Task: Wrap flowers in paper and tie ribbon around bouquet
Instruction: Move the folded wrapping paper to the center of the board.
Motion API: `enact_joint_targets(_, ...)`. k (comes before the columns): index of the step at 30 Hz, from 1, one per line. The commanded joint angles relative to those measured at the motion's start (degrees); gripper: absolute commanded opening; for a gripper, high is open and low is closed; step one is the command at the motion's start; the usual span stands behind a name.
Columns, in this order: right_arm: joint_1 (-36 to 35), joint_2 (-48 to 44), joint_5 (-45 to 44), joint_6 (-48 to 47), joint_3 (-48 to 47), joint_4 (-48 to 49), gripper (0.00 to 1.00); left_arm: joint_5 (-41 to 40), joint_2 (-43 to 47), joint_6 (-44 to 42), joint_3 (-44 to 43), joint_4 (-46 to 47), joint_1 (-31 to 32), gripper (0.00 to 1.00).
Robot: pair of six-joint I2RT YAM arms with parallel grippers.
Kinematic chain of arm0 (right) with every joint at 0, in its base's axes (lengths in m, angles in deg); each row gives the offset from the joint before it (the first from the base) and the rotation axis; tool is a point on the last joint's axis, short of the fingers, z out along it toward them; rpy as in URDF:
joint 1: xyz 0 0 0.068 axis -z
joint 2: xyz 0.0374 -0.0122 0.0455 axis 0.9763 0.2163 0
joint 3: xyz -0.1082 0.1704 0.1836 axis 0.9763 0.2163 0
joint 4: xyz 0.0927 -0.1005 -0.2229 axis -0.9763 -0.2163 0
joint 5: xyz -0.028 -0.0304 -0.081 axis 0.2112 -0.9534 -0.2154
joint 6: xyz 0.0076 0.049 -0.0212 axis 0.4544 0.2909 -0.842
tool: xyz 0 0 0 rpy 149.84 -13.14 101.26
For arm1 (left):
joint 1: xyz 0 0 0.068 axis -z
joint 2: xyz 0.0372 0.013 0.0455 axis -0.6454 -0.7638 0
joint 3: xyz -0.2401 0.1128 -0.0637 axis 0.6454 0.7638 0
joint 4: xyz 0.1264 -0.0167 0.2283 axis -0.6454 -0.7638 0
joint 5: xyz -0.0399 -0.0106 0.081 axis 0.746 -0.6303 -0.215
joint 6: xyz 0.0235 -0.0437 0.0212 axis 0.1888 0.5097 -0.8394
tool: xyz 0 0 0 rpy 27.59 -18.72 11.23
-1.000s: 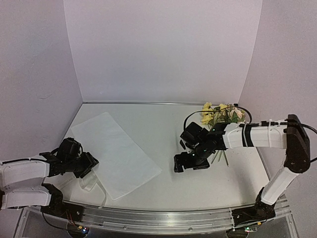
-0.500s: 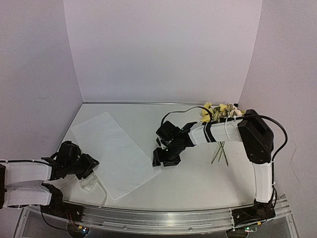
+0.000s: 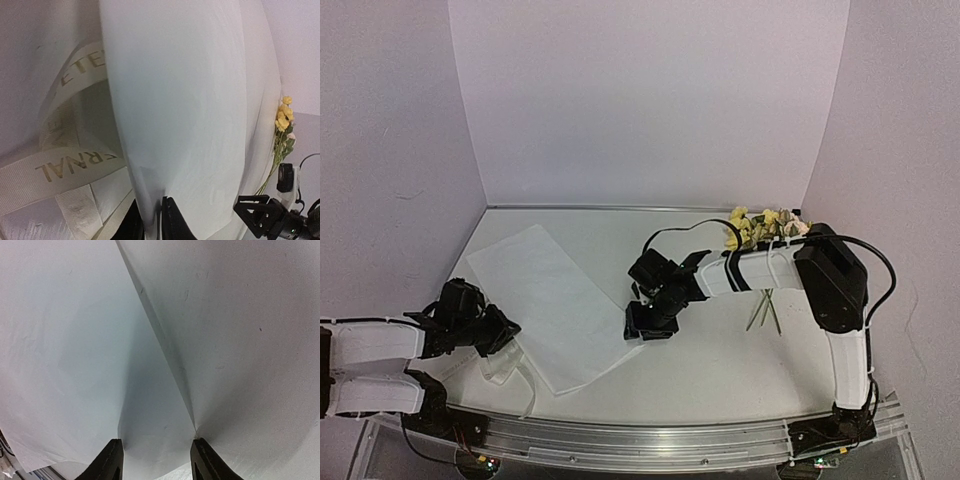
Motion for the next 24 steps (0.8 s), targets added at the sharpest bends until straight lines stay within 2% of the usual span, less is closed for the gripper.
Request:
enact_joint_targets(1,-0.3,-0.3,-0.8,1.5,0.7,-0.1,0.48,2.3,2.4,-1.5,-3.9,-3.2,-0.3,0.06)
enact_joint_targets(3,-0.3,-1.7,-1.6,1.7,1.2,-1.2,0.55,3.6,2.4,-2.7,-5.3,-4.5,-0.3,0.01)
enact_joint_targets(6,-0.2,-5.7,-3.3,0.4,2.4,-4.5,0.65,8.0,0.5,-5.9,-8.0,-4.4,-0.3,0.00)
enact_joint_targets(10,0.5,-11.8,-4.3,-0.5,5.3,-7.8,0.69,17.3,-7.1,-13.5,-13.4,-5.2,-0.3,0.00)
enact_joint_targets(15,1.4,-20.5,-8.8,-0.1,13.6,-10.1,0.74,26.0,-17.4,-22.1,-21.3,-8.8,0.2,0.00)
enact_joint_targets(20,1.6,-27.5,-12.6,2.5,22.5,-12.5,0.80,26.8,-25.0,-24.4,-26.8,-8.3,3.1,0.00)
enact_joint_targets(24,1.5,-31.2,-12.0,5.8,28.5,-12.3,0.84,24.6,-30.1,-19.5,-28.7,-3.0,6.7,0.00)
